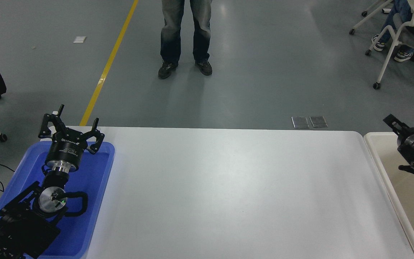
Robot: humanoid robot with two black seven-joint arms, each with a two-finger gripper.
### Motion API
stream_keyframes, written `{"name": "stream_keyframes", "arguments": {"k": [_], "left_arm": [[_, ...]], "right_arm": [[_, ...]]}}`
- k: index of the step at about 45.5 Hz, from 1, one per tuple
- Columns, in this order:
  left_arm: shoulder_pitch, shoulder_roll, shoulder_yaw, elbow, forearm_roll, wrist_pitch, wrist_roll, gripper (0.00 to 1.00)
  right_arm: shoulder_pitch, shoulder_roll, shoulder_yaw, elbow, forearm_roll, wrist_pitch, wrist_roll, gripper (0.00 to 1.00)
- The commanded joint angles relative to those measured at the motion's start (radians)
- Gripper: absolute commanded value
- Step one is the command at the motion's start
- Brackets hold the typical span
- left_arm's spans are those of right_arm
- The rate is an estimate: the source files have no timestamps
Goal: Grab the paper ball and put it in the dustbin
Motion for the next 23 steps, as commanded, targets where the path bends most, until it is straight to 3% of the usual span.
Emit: {"name": "stream_keyframes", "arguments": {"k": [1, 13, 18, 23], "left_arm": [[0.0, 0.0, 0.0, 0.0, 0.0, 0.0, 0.0, 1.0], [0.0, 0.0, 0.0, 0.0, -0.001, 0.0, 0.0, 1.0], [0.0, 0.0, 0.0, 0.0, 0.0, 0.0, 0.0, 1.0], [0.0, 0.0, 0.0, 0.0, -0.001, 0.0, 0.0, 1.0]], "right_arm": [[0.024, -0.035, 0.412, 0.179, 0.0, 0.0, 0.006, 1.0], [-0.11, -0.051, 0.791, 0.38, 0.0, 0.005, 0.03, 1.0], [-0.179, -0.051, 0.878, 0.461, -0.002, 0.006, 0.098, 1.0], [-0.229, -0.048, 0.929, 0.504, -0.002, 0.008, 0.202, 1.0]]}}
